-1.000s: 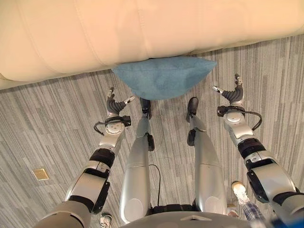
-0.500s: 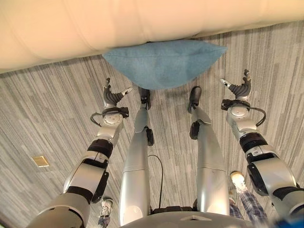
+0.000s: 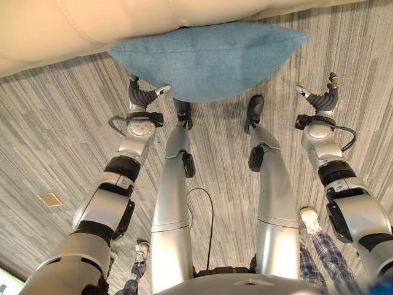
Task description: Pick up all the scattered cushions and arrange them neatly on the sofa.
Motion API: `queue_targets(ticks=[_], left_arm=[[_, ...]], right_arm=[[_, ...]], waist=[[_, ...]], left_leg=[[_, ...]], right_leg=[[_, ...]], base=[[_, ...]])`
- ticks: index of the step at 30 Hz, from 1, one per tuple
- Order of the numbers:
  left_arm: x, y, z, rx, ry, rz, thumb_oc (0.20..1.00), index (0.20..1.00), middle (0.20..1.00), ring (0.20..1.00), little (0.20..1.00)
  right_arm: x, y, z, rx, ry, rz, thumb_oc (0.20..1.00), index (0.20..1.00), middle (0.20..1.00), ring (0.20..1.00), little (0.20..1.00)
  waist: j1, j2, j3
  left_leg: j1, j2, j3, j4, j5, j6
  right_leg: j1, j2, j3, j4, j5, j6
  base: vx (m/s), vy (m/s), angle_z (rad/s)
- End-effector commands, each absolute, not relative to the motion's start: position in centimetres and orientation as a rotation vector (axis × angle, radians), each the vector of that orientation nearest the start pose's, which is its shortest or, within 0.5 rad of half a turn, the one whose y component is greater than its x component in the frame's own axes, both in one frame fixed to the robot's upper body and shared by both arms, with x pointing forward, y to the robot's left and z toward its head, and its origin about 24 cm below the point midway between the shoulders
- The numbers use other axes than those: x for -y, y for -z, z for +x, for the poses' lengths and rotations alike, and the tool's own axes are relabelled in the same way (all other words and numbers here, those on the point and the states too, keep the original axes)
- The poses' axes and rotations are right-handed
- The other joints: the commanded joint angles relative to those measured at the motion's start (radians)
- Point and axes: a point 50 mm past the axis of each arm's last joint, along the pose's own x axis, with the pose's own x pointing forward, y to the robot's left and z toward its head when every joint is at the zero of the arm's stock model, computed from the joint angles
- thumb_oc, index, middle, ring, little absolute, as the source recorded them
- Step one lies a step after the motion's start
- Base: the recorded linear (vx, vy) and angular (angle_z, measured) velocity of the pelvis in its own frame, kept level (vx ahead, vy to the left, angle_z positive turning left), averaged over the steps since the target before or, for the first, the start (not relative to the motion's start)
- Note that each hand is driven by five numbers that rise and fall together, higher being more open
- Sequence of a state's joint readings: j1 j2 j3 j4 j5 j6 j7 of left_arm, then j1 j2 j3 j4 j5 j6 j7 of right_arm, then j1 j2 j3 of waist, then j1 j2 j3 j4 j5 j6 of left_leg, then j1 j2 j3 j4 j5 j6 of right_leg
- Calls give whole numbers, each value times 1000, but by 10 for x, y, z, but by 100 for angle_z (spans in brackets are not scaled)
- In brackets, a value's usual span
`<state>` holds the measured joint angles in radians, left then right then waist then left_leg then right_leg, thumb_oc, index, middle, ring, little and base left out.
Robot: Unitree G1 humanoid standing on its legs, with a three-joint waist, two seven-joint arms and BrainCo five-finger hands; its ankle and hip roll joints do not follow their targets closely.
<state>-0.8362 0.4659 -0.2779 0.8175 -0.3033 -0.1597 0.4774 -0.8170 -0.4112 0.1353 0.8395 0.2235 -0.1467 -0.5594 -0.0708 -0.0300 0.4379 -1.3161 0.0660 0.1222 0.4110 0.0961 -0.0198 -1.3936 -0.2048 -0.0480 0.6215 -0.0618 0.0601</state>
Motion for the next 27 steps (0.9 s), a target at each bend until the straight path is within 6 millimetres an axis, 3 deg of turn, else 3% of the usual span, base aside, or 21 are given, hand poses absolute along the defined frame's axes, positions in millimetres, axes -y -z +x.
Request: queue_targets(ticks=[1,3,6,13,14,16,18,23,24,25,26,27], left_arm=[[-222,-131,381,156,-372,315,1000,1000,1000,1000,1000],[-209,-149,388,210,-326,325,1000,1000,1000,1000,1000],[-201,-159,391,248,-304,316,1000,1000,1000,1000,1000],[-183,-167,391,296,-255,285,1000,1000,1000,1000,1000],[-174,-169,391,308,-232,272,1000,1000,1000,1000,1000],[-174,-169,391,307,-232,272,1000,1000,1000,1000,1000],[-158,-171,393,317,-213,233,1000,1000,1000,1000,1000],[-133,-180,394,341,-191,111,1000,1000,1000,1000,1000],[-127,-184,394,351,-184,76,944,944,944,944,944],[-122,-188,393,362,-178,50,636,636,636,636,636],[-119,-190,393,372,-173,36,373,373,373,373,373],[-111,-195,391,392,-154,5,200,200,200,200,200]], right_arm=[[218,-139,381,203,463,-265,1000,1000,1000,1000,1000],[208,-155,387,250,423,-294,1000,1000,1000,1000,1000],[204,-165,391,273,421,-327,1000,1000,1000,1000,1000],[192,-178,397,300,381,-316,1000,1000,1000,1000,1000],[177,-186,399,330,333,-294,1000,1000,1000,1000,1000],[177,-186,399,330,333,-294,1000,1000,1000,1000,1000],[152,-195,400,373,272,-229,1000,1000,1000,1000,1000],[113,-219,398,467,187,-114,1000,1000,1000,1000,1000],[106,-225,396,490,174,-90,1000,1000,1000,1000,1000],[102,-231,395,515,168,-62,580,580,580,580,580],[101,-234,394,528,164,-50,379,379,379,379,379],[99,-240,391,557,164,-28,200,200,200,200,200]], waist=[[-14,16,-103],[-13,21,-109],[-10,27,-113],[9,38,-131],[16,38,-142],[16,39,-143],[20,38,-154],[27,37,-172],[29,37,-178],[29,37,-182],[30,38,-186],[30,37,-195]], left_leg=[[-10,11,-6,35,-111,-9],[-28,8,-9,35,-109,-8],[-39,4,-12,37,-108,-7],[-68,2,-28,49,-105,-6],[-77,3,-37,46,-102,-8],[-79,3,-37,47,-102,-8],[-87,4,-45,44,-100,-11],[-94,3,-56,38,-95,-14],[-95,3,-59,35,-94,-14],[-95,2,-61,31,-93,-14],[-94,2,-63,30,-92,-15],[-91,1,-66,29,-92,-17]], right_leg=[[-6,10,47,-48,57,106],[-27,9,49,-41,57,108],[-42,11,46,-33,55,108],[-69,18,39,-4,43,105],[-78,22,36,2,40,103],[-79,22,36,2,39,103],[-84,23,29,3,37,102],[-88,26,22,0,38,101],[-90,27,20,1,37,101],[-91,28,19,3,37,102],[-90,28,18,4,37,102],[-84,27,17,2,35,102]], base=[[49,-7,-14],[48,-20,-6],[0,0,0],[11,-26,1],[25,-60,1],[9,-27,1],[4,-57,2],[-2,-19,2],[0,0,0],[0,0,0],[-5,-39,2],[-7,-33,3]])
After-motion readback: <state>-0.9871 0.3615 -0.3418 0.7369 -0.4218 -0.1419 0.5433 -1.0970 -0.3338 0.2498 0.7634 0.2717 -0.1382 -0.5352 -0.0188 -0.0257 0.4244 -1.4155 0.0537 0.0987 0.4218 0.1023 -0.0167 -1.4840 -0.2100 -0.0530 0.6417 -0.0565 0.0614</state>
